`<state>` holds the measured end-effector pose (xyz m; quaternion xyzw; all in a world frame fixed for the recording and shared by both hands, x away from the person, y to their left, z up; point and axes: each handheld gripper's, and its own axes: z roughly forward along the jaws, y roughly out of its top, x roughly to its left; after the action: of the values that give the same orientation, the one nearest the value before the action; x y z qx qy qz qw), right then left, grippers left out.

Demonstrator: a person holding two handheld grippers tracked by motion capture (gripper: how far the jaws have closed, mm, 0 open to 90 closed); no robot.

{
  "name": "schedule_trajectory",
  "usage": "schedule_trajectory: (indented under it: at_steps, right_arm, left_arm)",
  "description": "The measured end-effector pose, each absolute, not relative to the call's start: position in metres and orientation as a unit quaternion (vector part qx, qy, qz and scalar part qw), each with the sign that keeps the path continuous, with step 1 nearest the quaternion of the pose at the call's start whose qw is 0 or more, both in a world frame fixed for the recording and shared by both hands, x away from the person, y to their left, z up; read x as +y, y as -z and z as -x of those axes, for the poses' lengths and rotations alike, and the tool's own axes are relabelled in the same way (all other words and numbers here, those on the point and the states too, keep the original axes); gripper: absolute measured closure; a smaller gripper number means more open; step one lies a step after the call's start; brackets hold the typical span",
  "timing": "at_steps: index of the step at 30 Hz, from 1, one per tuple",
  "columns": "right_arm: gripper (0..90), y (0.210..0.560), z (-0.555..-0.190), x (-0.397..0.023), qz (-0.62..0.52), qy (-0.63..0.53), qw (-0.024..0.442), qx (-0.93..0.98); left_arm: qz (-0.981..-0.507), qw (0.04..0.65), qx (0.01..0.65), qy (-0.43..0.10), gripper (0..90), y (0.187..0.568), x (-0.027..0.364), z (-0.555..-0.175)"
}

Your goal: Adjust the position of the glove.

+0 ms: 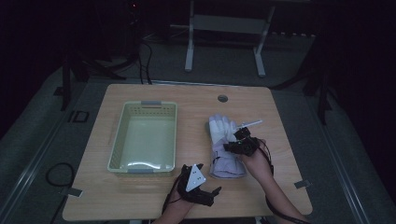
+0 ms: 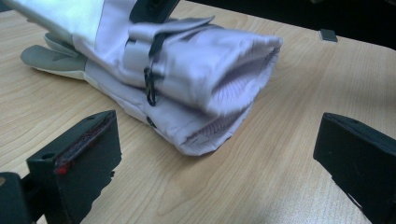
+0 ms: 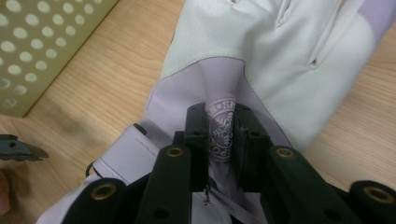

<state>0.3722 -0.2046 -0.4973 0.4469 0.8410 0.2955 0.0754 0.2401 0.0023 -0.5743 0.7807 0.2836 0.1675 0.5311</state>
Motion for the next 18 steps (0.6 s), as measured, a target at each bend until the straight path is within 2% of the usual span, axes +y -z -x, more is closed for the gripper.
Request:
schedule_trajectory:
  at_steps: [2, 3, 5, 8, 9, 13, 14, 18]
  right_arm:
    - [70.9, 0.497, -0.371, -0.204, -0.443, -0.303, 0.08, 0.84]
    - [64.2, 0.496, -0.37, -0.206, -0.441, -0.314, 0.08, 0.837]
    - [60.6, 0.495, -0.37, -0.207, -0.438, -0.32, 0.076, 0.837]
    - [47.8, 0.492, -0.368, -0.21, -0.422, -0.335, 0.071, 0.839]
    - [37.5, 0.489, -0.366, -0.213, -0.41, -0.345, 0.078, 0.841]
    - [34.9, 0.486, -0.363, -0.216, -0.405, -0.358, 0.075, 0.838]
    - [21.6, 0.484, -0.363, -0.222, -0.389, -0.374, 0.077, 0.838]
    - [12.3, 0.486, -0.362, -0.231, -0.374, -0.385, 0.083, 0.84]
  left_arm:
    - [-0.781, 0.532, 0.284, -0.166, 1.1, 0.574, 0.003, -0.24]
    - [-0.781, 0.532, 0.284, -0.165, 1.1, 0.574, 0.003, -0.241]
    - [-0.781, 0.531, 0.285, -0.162, 1.1, 0.574, 0.003, -0.241]
    - [-0.781, 0.532, 0.286, -0.162, 1.1, 0.574, 0.003, -0.241]
    - [-0.78, 0.532, 0.287, -0.163, 1.1, 0.574, 0.003, -0.241]
    - [-0.78, 0.531, 0.288, -0.166, 1.1, 0.574, 0.003, -0.24]
    - [-0.779, 0.53, 0.289, -0.169, 1.1, 0.574, 0.003, -0.24]
    - [-0.781, 0.528, 0.279, -0.186, 1.0, 0.574, -0.001, -0.236]
